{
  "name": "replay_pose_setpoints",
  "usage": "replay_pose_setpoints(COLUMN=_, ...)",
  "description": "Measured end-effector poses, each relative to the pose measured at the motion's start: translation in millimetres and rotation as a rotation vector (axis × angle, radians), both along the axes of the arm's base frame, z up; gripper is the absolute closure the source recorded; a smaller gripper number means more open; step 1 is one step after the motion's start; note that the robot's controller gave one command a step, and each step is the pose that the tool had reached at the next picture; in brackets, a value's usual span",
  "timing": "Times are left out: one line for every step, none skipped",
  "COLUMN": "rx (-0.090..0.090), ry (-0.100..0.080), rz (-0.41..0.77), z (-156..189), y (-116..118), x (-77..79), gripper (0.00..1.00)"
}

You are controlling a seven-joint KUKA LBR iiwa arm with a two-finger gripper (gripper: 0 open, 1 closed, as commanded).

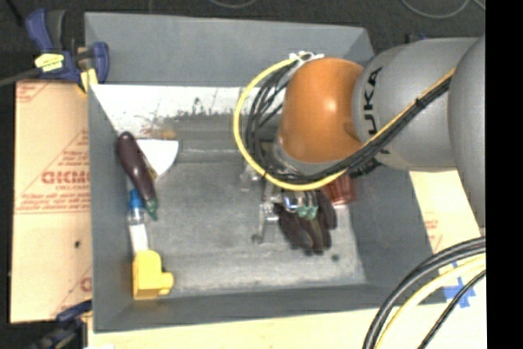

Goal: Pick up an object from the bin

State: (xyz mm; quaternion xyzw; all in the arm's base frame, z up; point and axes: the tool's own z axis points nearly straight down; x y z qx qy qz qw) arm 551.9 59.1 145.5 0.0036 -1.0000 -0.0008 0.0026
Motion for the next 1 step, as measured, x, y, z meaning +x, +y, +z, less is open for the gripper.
replay_pose_setpoints(rx=0.001, ry=-0.008, rz=-0.002, z=4.5, y=-0.1, x=1.8, gripper=0.00)
